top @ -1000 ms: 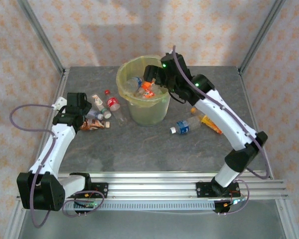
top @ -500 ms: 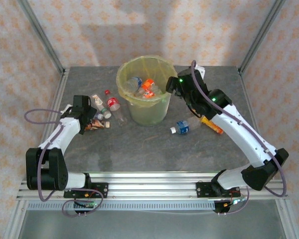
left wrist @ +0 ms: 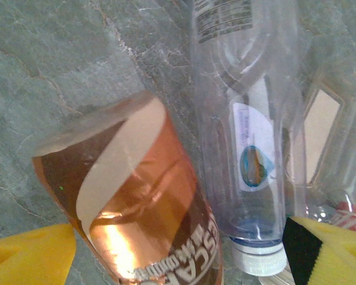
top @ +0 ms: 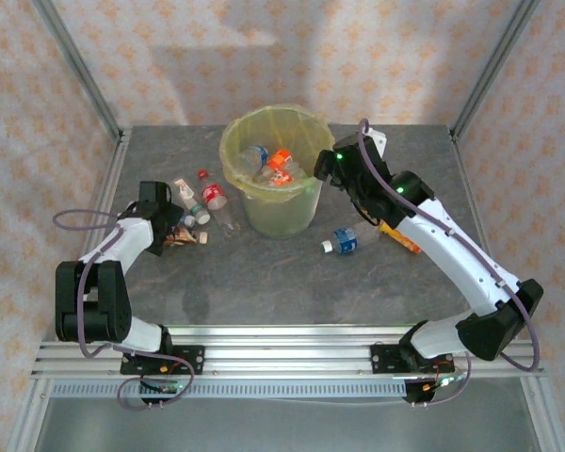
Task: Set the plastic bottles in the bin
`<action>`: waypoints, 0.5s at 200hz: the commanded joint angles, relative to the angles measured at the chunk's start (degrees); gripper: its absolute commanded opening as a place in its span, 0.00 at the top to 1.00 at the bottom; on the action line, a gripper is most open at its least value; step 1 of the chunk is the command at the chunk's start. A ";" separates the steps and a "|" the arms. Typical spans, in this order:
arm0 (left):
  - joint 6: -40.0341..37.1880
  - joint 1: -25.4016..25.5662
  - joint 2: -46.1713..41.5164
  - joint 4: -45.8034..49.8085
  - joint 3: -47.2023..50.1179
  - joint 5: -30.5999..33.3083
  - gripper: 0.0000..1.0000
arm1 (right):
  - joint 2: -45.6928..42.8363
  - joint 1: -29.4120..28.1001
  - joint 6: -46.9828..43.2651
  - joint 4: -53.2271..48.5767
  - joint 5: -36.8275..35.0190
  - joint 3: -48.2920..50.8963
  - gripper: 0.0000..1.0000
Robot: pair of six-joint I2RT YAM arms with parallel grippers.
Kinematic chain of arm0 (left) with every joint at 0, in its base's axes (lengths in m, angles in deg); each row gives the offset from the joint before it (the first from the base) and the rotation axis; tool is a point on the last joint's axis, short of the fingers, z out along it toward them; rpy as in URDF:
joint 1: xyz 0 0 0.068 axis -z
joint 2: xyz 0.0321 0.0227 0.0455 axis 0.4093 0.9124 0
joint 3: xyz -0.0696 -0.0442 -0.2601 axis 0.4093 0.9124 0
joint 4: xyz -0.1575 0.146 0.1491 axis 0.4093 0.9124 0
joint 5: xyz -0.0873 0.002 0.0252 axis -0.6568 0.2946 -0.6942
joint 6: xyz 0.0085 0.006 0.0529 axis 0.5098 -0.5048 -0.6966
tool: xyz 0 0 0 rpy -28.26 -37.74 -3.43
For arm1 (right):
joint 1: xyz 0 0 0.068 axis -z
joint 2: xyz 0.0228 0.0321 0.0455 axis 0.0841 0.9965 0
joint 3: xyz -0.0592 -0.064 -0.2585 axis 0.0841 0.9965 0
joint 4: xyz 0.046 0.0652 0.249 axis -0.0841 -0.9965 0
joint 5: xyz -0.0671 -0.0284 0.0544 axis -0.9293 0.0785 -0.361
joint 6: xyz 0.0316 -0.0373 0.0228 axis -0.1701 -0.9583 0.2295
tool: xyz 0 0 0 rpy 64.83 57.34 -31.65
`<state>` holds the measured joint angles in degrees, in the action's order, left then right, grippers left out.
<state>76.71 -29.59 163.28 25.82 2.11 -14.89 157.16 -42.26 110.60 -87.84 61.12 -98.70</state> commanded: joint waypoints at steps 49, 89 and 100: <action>3.78 -1.33 -0.08 -0.08 4.02 1.06 0.08 | -1.35 0.30 1.73 -0.13 -2.38 0.61 0.01; 3.90 -1.65 1.17 -0.16 4.99 0.77 0.08 | -1.22 0.34 2.12 0.11 -2.53 0.82 0.01; 4.08 -1.84 1.61 -0.38 5.23 0.47 0.09 | -1.10 0.34 2.08 0.20 -2.47 0.80 0.01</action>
<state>79.81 -30.60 163.61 25.52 6.16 -15.26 157.16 -42.26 111.87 -87.84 60.49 -98.55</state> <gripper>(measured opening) 0.917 0.991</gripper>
